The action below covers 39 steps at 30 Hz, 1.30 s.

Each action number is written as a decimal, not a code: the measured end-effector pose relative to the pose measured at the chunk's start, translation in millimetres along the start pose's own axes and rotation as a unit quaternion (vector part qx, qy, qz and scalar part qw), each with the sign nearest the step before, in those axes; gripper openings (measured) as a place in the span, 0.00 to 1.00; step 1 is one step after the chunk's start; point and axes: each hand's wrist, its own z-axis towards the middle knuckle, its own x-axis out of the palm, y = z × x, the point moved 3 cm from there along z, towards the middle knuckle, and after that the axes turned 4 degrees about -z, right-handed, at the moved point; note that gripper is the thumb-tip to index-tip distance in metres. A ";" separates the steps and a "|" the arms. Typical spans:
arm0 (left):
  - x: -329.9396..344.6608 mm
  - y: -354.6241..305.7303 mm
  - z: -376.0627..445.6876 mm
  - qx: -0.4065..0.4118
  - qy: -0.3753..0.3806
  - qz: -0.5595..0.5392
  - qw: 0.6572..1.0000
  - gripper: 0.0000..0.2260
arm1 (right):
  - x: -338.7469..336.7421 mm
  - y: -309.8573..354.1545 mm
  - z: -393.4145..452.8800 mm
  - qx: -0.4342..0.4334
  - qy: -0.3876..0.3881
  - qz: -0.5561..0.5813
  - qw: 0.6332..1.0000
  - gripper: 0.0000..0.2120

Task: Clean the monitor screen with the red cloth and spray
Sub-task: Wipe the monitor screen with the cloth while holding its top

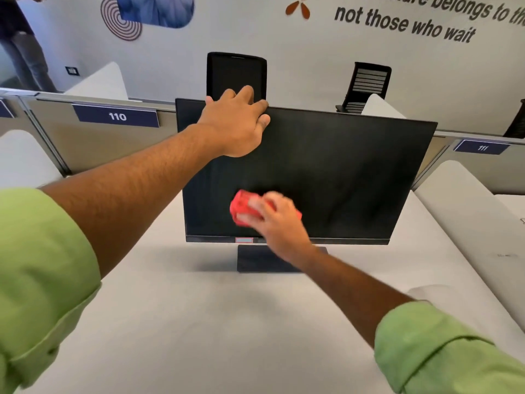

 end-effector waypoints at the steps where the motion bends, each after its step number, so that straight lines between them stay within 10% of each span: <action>1: -2.1 -0.8 -1.9 0.004 -0.002 0.005 1.000 0.24 | 9.8 15.4 -18.8 -0.030 0.038 0.002 0.999 0.22; 11: -12.9 61.8 -29.0 -0.025 0.004 -0.049 0.998 0.24 | 13.3 29.3 -39.3 -0.030 0.156 0.017 0.987 0.35; 23: -19.0 71.6 -25.0 -0.031 -0.005 -0.120 0.992 0.21 | -69.0 -72.5 163.0 0.131 -0.075 -0.035 0.988 0.27; 34: -39.1 73.1 -33.3 -0.068 0.016 -0.076 0.995 0.28 | 20.7 77.2 6.4 -0.116 0.143 0.028 0.982 0.27; 39: -38.1 67.8 -28.5 -0.086 0.023 -0.095 0.991 0.25 | -8.1 43.9 68.8 -0.109 0.100 -0.018 0.989 0.27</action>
